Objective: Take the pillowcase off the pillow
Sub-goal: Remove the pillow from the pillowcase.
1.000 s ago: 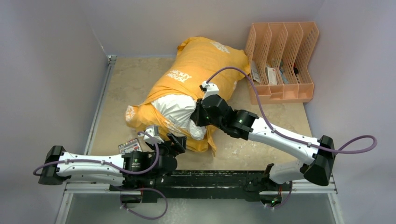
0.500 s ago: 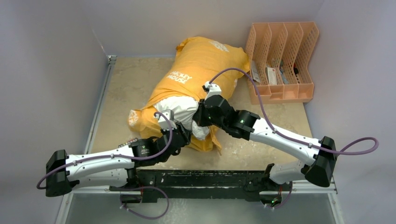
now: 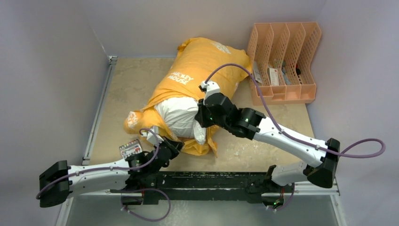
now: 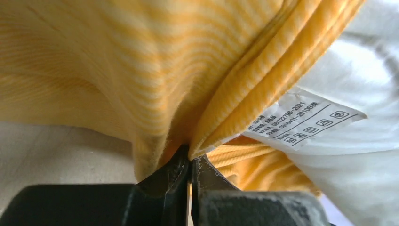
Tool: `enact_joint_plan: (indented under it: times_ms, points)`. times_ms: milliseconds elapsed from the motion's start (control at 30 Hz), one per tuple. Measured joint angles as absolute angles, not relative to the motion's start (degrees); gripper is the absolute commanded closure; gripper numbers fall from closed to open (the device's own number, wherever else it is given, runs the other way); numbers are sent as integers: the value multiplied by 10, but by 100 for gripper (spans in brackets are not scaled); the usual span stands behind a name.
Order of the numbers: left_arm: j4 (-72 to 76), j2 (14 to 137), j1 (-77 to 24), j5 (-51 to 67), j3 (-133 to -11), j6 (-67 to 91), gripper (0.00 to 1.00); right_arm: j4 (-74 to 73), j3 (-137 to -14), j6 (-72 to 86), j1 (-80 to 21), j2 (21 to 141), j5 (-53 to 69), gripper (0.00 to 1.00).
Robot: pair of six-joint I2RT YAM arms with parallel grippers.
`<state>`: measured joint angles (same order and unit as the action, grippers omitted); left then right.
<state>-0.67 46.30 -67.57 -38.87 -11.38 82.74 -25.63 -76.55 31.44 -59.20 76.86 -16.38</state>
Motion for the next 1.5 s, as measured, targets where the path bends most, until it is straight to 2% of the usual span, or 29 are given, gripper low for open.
enact_joint_plan:
  times_ms: [67,100,167,200,233,367,500,633,733,767,800,833,1000,1200,1333,1400,1500]
  points:
    - [-11,439,-676,-382,-110,834,100,-244,-728,318,-592,746,-164,68]
    - [-19,428,-676,-380,-110,834,100,-235,-709,324,-591,734,-159,59]
    - [-44,413,-677,-376,-110,828,100,-211,-675,338,-589,712,-147,34]
    - [-60,411,-677,-376,-112,821,100,-193,-658,347,-589,703,-138,7]
    - [-75,412,-677,-376,-115,815,100,-176,-641,354,-594,695,-134,2]
    - [-110,445,-677,-376,-150,789,100,-176,-608,362,-665,700,-165,2]
    - [-116,484,-676,-374,-174,771,100,-185,-594,380,-737,733,-182,7]
    - [-110,488,-676,-368,-174,768,100,-183,-548,406,-746,737,-195,8]
    - [-108,482,-676,-364,-172,769,100,-189,-547,444,-746,764,-237,43]
    - [-108,477,-676,-362,-171,769,100,-199,-552,464,-746,778,-256,65]
    - [-109,471,-676,-361,-170,769,100,-211,-560,479,-746,795,-275,91]
    - [-112,465,-676,-360,-170,769,100,-225,-571,491,-746,811,-292,100]
    - [-116,455,-677,-366,-168,773,100,-288,-687,463,-726,848,-322,100]
    - [-18,470,-675,-403,-155,826,100,-262,-784,288,-674,740,-313,100]
    - [42,452,-680,-400,-149,849,98,-317,-809,260,-644,701,-315,100]
    - [39,428,-679,-397,-140,849,77,-333,-791,272,-644,688,-328,100]
    - [-4,396,-680,-385,-139,825,56,-344,-703,326,-645,637,-340,100]
